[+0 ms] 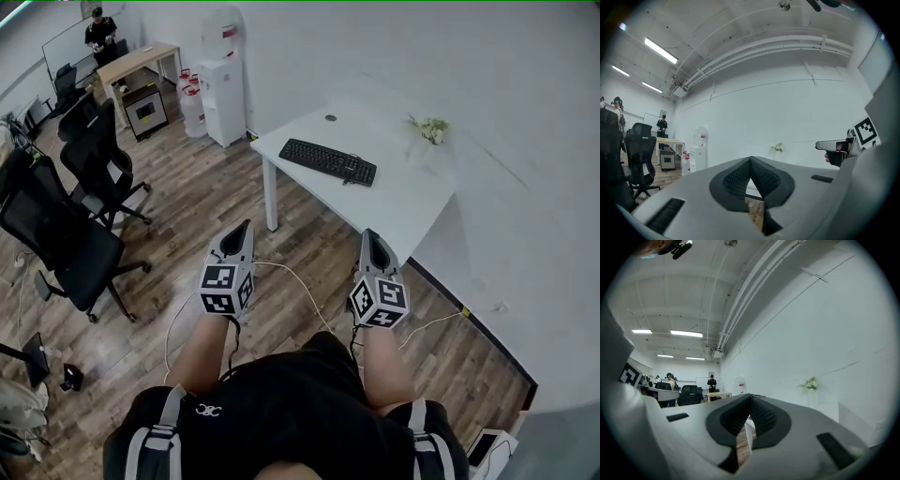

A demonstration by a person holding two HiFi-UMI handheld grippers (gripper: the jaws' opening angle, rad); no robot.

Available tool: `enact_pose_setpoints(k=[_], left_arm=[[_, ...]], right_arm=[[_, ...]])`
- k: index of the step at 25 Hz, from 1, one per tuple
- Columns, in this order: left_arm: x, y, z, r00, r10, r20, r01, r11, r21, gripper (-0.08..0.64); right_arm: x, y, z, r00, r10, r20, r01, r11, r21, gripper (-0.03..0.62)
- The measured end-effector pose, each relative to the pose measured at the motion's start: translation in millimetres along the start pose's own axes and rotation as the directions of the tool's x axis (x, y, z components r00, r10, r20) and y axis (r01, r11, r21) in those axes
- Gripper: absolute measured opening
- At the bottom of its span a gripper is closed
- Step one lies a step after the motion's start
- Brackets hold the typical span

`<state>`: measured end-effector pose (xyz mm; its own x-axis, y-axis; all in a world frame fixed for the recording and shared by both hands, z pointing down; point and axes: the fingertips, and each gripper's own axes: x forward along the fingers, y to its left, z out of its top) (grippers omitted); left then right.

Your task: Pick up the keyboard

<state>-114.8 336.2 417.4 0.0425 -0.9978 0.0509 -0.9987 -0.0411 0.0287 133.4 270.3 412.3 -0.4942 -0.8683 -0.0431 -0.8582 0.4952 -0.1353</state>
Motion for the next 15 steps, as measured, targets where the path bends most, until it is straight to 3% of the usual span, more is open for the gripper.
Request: enact_pose_setpoints(k=[8,15], left_arm=[[27.6,8.6,-6.7,1.000,-0.014,0.009,0.014,1.000,0.013,0.015],[109.9,32.0,-18.2,1.000,-0.007,-0.016,0.008,0.999,0.034,0.015]], right_arm=[[31.9,-7.5,-11.4,1.000,-0.005,0.020,0.006,1.000,-0.012,0.005],[110.6,-35.1,-31.9,1.000,-0.008,0.016,0.008,1.000,-0.006,0.005]])
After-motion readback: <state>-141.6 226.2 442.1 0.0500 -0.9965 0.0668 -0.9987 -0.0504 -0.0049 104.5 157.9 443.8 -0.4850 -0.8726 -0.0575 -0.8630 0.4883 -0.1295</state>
